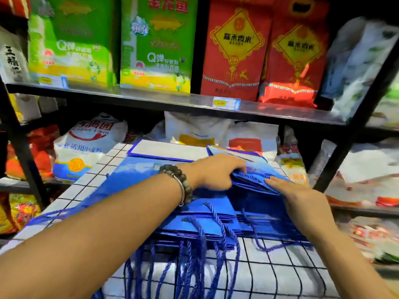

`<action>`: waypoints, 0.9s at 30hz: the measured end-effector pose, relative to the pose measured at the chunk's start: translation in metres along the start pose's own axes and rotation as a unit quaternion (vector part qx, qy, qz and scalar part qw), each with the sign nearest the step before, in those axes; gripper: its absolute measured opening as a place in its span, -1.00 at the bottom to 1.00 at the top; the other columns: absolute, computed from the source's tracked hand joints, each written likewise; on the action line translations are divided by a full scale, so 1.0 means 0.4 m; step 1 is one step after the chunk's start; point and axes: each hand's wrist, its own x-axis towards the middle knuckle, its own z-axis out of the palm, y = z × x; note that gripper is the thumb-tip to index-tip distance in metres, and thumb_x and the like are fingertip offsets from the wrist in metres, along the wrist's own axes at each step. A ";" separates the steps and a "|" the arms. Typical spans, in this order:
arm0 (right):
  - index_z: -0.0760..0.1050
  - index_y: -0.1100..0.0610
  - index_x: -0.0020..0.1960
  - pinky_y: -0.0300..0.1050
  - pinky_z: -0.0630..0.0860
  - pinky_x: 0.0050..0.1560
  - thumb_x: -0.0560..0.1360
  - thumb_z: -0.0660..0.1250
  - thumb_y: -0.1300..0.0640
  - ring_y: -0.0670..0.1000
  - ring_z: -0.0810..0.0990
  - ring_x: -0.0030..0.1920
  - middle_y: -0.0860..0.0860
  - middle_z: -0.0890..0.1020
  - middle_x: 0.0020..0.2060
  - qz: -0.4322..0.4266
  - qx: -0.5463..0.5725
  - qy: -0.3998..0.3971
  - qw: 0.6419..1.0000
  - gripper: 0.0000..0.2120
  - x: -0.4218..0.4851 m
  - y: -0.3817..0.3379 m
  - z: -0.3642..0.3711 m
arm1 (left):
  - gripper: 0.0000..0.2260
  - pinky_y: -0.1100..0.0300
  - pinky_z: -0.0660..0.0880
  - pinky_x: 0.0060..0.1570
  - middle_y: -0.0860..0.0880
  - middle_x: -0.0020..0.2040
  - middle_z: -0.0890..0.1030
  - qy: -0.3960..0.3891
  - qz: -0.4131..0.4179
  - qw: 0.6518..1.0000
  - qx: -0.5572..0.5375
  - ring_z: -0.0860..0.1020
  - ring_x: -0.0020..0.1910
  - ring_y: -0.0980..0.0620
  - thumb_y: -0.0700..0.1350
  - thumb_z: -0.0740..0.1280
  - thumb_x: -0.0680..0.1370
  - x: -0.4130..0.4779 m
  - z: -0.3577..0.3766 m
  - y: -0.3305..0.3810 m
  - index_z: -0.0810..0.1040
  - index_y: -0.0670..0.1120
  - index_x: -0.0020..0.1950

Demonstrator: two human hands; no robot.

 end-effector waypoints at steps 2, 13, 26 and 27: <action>0.56 -0.09 0.16 -0.23 0.57 -0.23 0.16 0.52 0.36 -0.02 0.66 -0.02 -0.06 0.63 0.10 0.015 -0.049 -0.088 0.995 -0.36 -0.004 -0.010 0.020 | -0.55 0.14 0.34 0.22 -0.13 0.29 0.48 -0.082 -0.041 0.996 0.000 0.42 0.24 -0.11 -0.32 0.19 0.44 0.011 0.035 -0.009 0.43 -0.10 0.32; 0.52 0.05 0.15 -0.05 0.32 0.16 0.54 -0.04 -0.23 0.04 0.41 0.23 -0.01 0.52 0.13 0.085 -0.006 -0.256 0.963 -0.49 0.053 -0.012 0.014 | -0.52 -0.07 0.16 0.38 -0.17 0.49 0.14 -0.144 -0.179 0.968 0.101 0.16 0.44 -0.14 0.01 0.07 0.58 -0.022 0.009 0.005 0.10 -0.04 0.49; -0.20 -0.12 0.50 0.26 -0.15 0.43 0.57 -0.08 -0.18 0.07 -0.22 0.50 0.01 -0.23 0.51 0.080 0.011 -0.423 0.902 -0.43 0.124 -0.096 0.165 | -0.09 0.07 -0.17 0.44 0.21 0.51 -0.07 -0.015 -0.323 0.942 0.084 -0.13 0.49 0.18 0.49 -0.35 0.11 -0.381 0.006 0.102 -0.06 0.28 0.46; -0.21 -0.12 0.50 0.25 -0.16 0.43 0.57 -0.08 -0.17 0.07 -0.22 0.50 0.00 -0.24 0.50 0.082 0.014 -0.424 0.902 -0.44 0.119 -0.097 0.162 | -0.08 0.07 -0.17 0.44 0.20 0.52 -0.06 -0.009 -0.323 0.942 0.089 -0.12 0.49 0.17 0.49 -0.36 0.12 -0.384 0.012 0.100 -0.05 0.27 0.46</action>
